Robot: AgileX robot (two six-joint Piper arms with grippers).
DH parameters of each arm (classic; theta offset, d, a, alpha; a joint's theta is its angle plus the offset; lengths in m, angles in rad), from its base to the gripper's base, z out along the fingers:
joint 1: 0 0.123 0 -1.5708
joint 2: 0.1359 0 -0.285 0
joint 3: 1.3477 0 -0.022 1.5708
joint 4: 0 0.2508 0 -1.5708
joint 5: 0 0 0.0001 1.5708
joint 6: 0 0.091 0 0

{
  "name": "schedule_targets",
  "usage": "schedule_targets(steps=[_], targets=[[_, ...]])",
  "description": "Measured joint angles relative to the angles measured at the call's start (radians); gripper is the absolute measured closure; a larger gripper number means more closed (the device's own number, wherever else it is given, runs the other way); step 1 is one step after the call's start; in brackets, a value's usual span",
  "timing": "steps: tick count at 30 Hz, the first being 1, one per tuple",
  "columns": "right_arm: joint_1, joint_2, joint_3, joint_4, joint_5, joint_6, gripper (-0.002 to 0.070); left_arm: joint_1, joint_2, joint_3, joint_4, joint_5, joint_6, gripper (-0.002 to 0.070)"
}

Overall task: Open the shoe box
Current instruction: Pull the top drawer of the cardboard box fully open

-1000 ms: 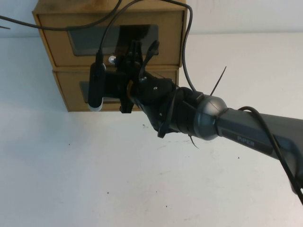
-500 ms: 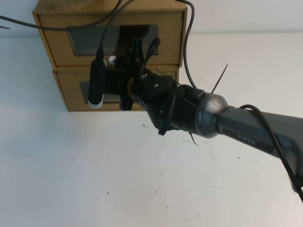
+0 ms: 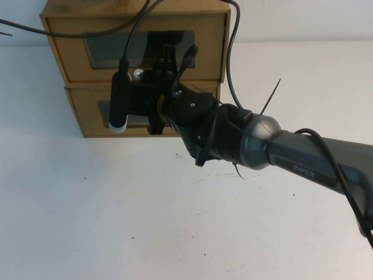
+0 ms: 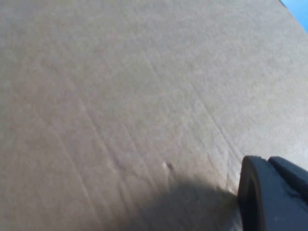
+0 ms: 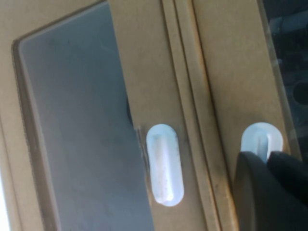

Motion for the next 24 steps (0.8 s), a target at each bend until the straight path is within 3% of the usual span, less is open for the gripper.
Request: schedule_targets(steps=[10,24], targets=[[0.004,-0.007,0.017,0.011,0.008,-0.021,0.0666,0.0,0.002,0.0,0.0,0.001,0.0,0.068],[0.015,-0.13,0.254,0.042,0.035,-0.025,0.0685,-0.002,0.002,0.0,-0.026,0.046,-0.012,0.068]])
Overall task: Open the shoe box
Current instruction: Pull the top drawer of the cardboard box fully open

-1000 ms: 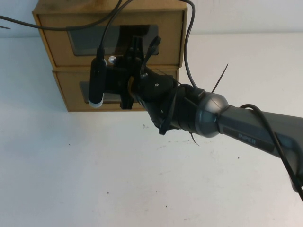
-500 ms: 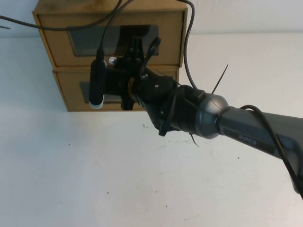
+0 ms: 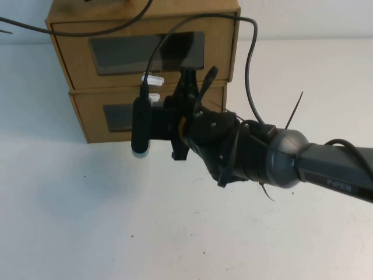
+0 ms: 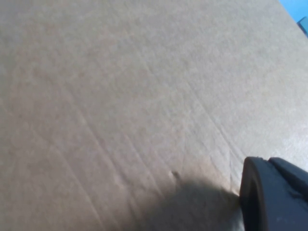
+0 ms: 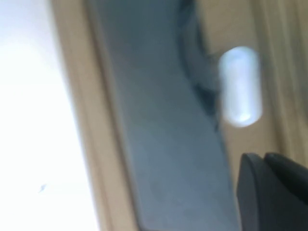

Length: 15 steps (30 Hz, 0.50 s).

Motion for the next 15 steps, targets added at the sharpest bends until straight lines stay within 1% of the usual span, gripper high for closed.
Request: schedule_targets(steps=[10,15], targets=[[0.033,-0.067,0.064,0.015,0.026,0.0,0.0687,0.0,0.0,0.0,0.004,0.0,-0.006,0.068],[0.033,-0.069,0.062,-0.022,0.009,0.058,0.0685,0.0,0.0,0.0,0.004,0.0,-0.011,0.068]])
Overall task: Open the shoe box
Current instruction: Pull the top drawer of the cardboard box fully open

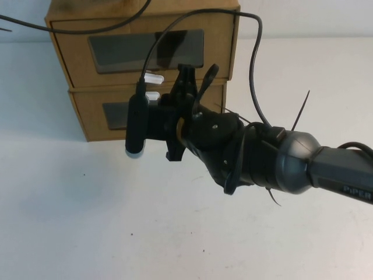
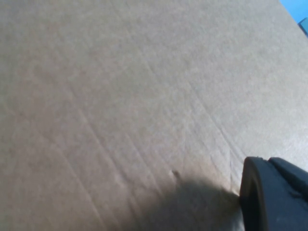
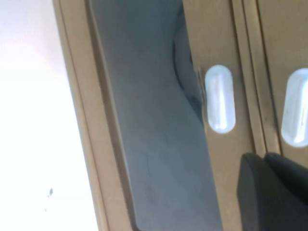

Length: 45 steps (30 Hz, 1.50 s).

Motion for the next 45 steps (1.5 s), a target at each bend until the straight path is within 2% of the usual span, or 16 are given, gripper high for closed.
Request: schedule_targets(steps=[3,9,13,35,45], targets=[[0.0,0.0,-0.03,-0.007,-0.007,0.042,0.0663,0.0,0.0,-0.002,0.0,0.0,0.0,0.068],[0.0,0.013,-0.09,-0.01,-0.007,0.062,0.0517,0.0,0.0,-0.002,0.0,0.0,0.0,0.068],[-0.008,0.042,-0.123,-0.01,-0.009,0.062,0.0476,0.0,0.0,-0.002,0.0,-0.002,-0.004,0.068],[-0.039,0.078,-0.157,-0.006,-0.02,0.067,0.0465,0.0,0.0,-0.002,0.0,-0.002,-0.015,0.068],[-0.039,0.078,-0.157,0.081,-0.023,0.071,0.0465,0.0,0.0,-0.002,0.0,-0.002,-0.015,0.068]])
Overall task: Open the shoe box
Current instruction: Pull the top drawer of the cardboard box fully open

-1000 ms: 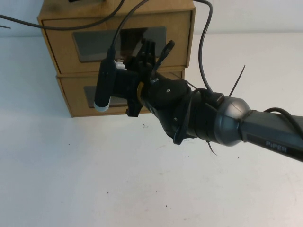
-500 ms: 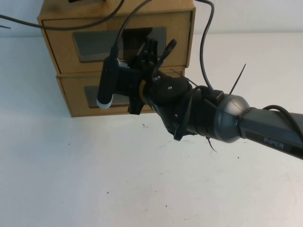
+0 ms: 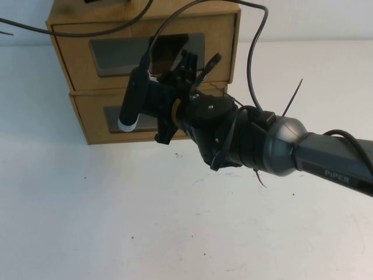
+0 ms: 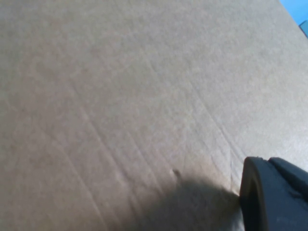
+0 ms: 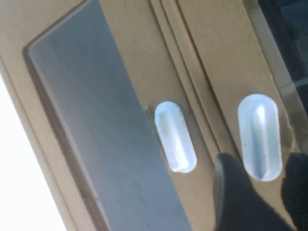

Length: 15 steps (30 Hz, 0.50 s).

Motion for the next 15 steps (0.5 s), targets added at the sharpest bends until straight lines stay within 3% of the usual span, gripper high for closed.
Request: schedule_targets(steps=[15], targets=[[0.0,0.0,0.0,0.002,-0.007,0.0,0.0551,0.0,0.0,0.0,0.0,0.0,0.0,0.068]])
